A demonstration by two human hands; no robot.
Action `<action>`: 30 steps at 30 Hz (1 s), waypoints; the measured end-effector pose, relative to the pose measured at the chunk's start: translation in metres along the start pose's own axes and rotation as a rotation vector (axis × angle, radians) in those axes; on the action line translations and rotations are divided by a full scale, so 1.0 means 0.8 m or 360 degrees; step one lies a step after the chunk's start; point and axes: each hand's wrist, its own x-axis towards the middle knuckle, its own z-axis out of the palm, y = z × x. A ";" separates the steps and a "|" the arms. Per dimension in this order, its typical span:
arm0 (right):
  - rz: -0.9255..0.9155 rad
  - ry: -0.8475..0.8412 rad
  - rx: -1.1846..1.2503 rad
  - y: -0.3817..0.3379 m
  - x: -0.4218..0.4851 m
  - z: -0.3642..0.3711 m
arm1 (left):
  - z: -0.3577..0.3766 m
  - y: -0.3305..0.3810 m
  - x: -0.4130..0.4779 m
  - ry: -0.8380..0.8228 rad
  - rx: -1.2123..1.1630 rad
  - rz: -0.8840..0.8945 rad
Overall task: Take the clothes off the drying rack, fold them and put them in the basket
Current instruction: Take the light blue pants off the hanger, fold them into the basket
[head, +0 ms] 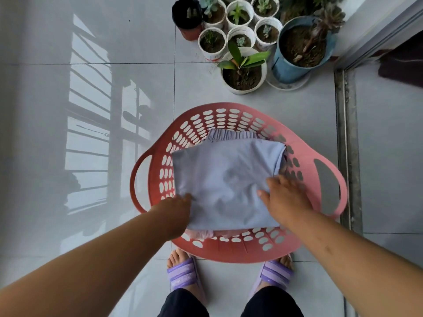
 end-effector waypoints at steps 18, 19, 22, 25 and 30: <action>0.0324 0.0054 0.0491 0.012 0.030 -0.022 | -0.017 0.023 -0.032 -0.0116 0.0154 -0.0210; 0.0281 0.0075 0.0515 0.013 0.013 -0.023 | -0.023 0.024 -0.044 -0.0054 0.0158 -0.0175; 0.0202 -0.0041 0.0781 0.011 -0.037 -0.032 | -0.040 0.025 -0.072 0.0143 0.0108 -0.0122; 0.0103 -0.0086 0.0838 0.013 -0.076 -0.049 | -0.069 0.030 -0.101 0.0269 0.0038 -0.0127; 0.0028 -0.0064 0.0811 0.017 -0.145 -0.114 | -0.137 0.045 -0.185 0.0469 -0.0151 -0.0079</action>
